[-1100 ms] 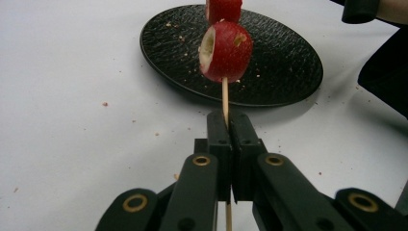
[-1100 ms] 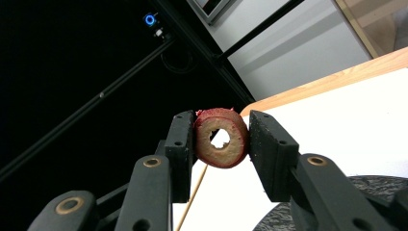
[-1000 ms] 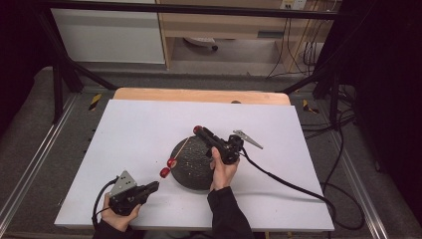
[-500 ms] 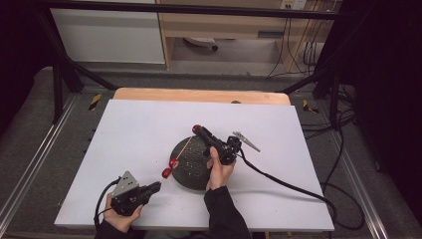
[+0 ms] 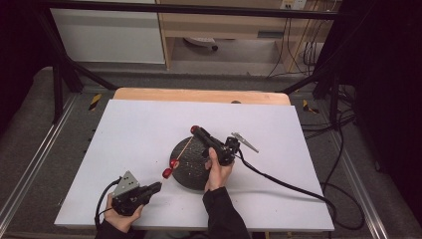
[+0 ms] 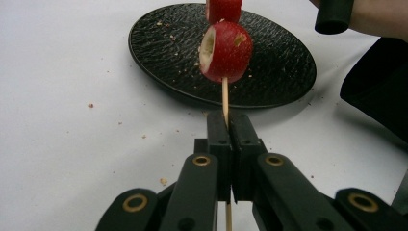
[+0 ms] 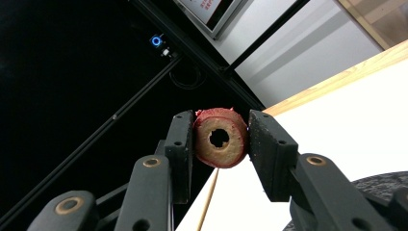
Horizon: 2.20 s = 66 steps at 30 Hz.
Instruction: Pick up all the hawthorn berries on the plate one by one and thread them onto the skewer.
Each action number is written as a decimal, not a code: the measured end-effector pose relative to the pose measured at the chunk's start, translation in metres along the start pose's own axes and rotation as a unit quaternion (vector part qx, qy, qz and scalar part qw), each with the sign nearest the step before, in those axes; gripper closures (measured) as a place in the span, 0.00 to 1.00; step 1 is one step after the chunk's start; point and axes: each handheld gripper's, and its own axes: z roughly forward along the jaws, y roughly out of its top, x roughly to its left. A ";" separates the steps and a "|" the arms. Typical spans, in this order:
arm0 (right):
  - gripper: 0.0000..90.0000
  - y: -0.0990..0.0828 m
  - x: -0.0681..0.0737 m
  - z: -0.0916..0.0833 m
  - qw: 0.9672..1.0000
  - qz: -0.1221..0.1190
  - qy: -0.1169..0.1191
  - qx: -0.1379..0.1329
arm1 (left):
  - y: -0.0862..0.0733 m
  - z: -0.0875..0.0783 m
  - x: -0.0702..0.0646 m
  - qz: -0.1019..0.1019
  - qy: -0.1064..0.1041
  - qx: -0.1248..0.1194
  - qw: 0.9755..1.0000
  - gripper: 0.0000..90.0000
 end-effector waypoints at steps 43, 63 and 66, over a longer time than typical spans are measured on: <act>0.70 -0.038 0.008 -0.003 0.998 -0.010 0.008 0.054 | 0.002 0.013 -0.005 -0.043 0.005 -0.013 0.999 0.98; 0.68 -0.046 0.010 -0.009 0.995 -0.036 0.008 0.091 | 0.002 0.013 -0.003 -0.039 -0.001 -0.012 0.999 0.98; 0.60 -0.040 0.012 -0.011 0.994 -0.051 0.000 0.100 | 0.002 0.011 -0.002 -0.037 -0.001 -0.013 0.999 0.98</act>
